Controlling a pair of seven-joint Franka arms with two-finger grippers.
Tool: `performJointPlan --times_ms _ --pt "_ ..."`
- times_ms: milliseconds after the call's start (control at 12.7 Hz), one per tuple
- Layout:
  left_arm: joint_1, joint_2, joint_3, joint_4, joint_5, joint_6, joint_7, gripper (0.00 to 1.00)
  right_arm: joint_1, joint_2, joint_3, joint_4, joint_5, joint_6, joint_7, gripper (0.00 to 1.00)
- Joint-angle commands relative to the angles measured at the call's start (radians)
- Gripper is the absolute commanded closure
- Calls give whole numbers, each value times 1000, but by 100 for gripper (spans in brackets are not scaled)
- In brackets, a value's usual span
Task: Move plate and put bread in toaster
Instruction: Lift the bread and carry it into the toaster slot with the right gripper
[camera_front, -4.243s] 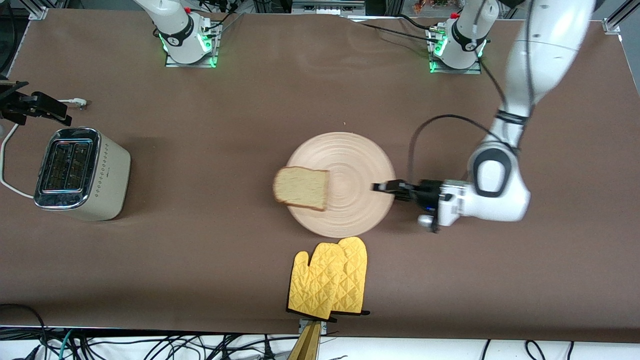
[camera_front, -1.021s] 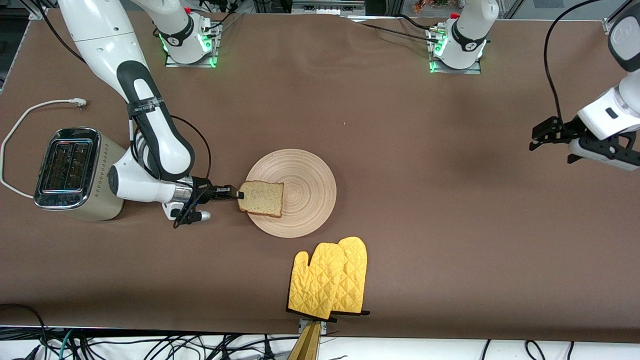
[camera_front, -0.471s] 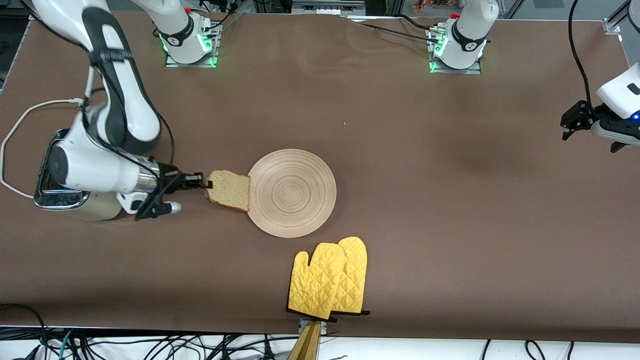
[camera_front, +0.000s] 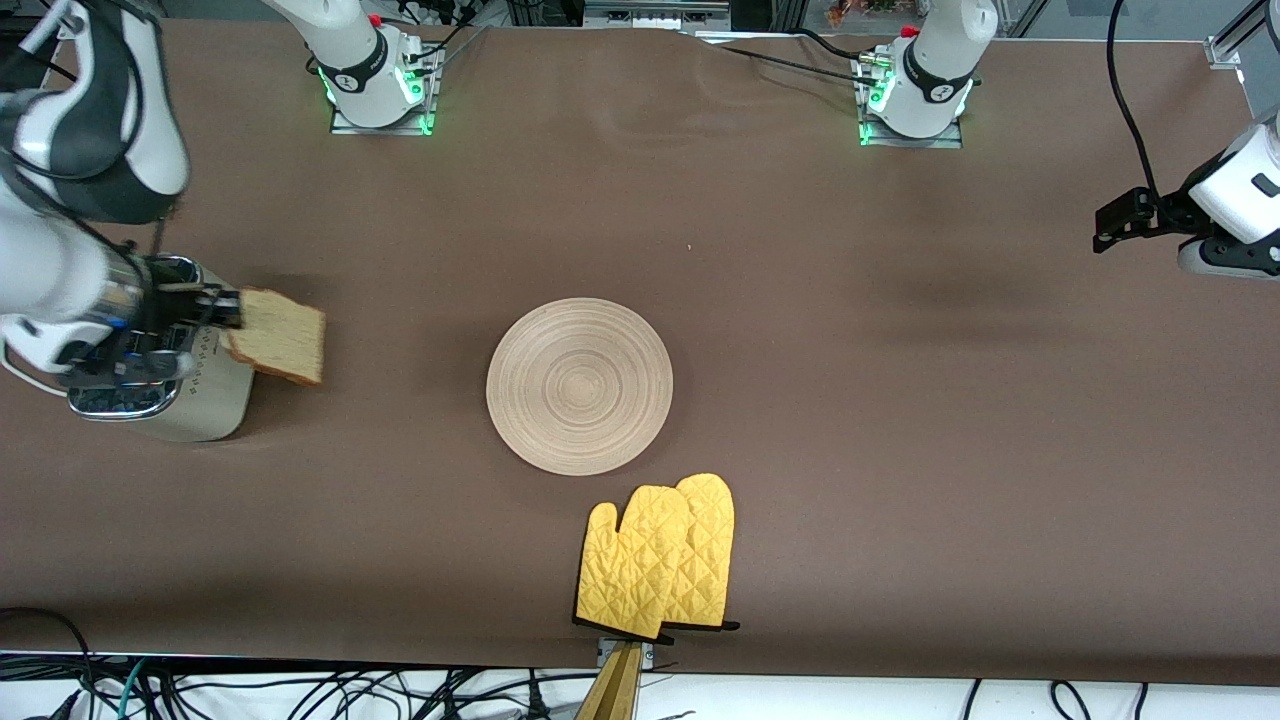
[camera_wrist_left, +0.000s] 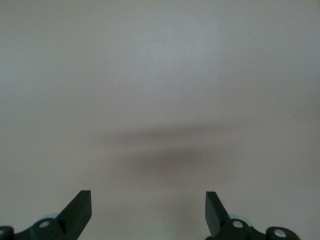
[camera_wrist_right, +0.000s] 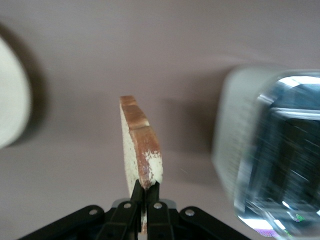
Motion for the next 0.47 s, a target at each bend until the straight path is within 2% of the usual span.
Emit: performJointPlan --times_ms 0,157,393 --pt "-9 7 6 30 -28 -49 -89 0 2 4 -40 97 -141 -90 -18 100" --pt "-9 7 4 30 -32 -47 -103 0 -6 11 -56 114 -241 -107 -63 100" --pt "-9 13 4 26 -57 -41 -111 0 -26 20 -98 112 -253 -109 -94 100"
